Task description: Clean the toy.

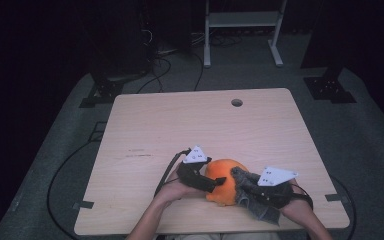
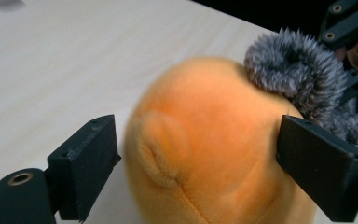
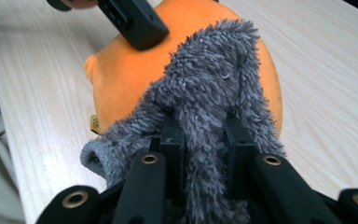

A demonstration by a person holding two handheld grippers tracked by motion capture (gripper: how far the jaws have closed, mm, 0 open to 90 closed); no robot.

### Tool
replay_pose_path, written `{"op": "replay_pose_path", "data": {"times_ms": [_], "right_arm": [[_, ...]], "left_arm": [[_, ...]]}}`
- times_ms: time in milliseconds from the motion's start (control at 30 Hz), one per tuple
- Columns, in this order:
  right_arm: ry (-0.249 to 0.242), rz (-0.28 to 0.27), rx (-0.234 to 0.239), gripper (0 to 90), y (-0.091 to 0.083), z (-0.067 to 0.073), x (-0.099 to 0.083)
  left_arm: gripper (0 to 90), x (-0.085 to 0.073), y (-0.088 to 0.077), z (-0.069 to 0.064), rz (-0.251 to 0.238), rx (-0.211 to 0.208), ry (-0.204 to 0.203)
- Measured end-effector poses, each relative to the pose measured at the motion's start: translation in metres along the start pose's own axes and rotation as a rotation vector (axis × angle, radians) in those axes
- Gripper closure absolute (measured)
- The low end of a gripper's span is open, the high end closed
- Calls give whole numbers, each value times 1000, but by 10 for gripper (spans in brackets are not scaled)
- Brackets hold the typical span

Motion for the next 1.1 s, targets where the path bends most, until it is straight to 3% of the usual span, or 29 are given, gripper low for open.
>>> {"op": "replay_pose_path", "data": {"times_ms": [33,100,167,233,300,367,433,467,500,600,667,733,767,800,833,900,967,1000,1100], "right_arm": [[2,0,7,728,0,0,-1],[12,-1,31,725,-4,-3,-2],[60,-28,31,723,-11,-12,1],[131,-59,-15,721,-15,-25,3],[146,-25,-38,720,-9,-30,-1],[141,-18,-9,723,-5,-24,-3],[120,-24,2,723,-6,-20,0],[111,-25,2,722,-7,-18,0],[106,-20,-7,721,-6,-17,0],[107,-1,-17,721,-6,-22,-5],[125,-10,-26,720,-11,-27,-6],[137,-49,-69,712,-16,-33,0],[161,-84,-91,713,-17,-37,5],[186,-108,-99,714,-17,-41,9],[186,-111,-106,715,-15,-43,11],[168,-72,-97,720,-3,-39,9],[134,-37,-77,728,9,-26,4],[124,-38,-69,728,11,-20,6],[110,-48,-80,727,10,-15,9]], "left_arm": [[194,-1,0,-1,1,-24,17],[298,-2,-1,-3,9,-8,71],[350,-2,-2,-6,17,-11,119],[366,-4,-3,-13,39,-51,182],[348,-4,-7,-19,54,-80,205],[244,-2,-9,-21,64,-76,197],[94,0,-6,-14,94,-20,112],[52,-1,-2,-12,114,-22,79],[68,-2,1,-14,119,-41,71],[274,1,4,-22,78,-22,157],[357,9,1,-29,4,15,291],[388,17,-2,-33,-56,113,454],[386,20,-3,-34,-89,140,504],[376,20,-3,-32,-95,131,488],[346,18,-2,-28,-72,97,436],[233,9,-2,-17,-8,98,349],[153,4,-4,-12,-14,73,275],[148,3,-6,-11,-8,74,260],[249,-2,-8,-12,17,59,262]]}}
Point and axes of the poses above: each handheld gripper's, and its own axes: y roughly forward along the jaws, x roughly out of its top, z roughly to its left, the point moved 6 cm from there along y, roughly forward along the jaws, and after that the axes turned 10 degrees about -x, right-handed, at the moved point
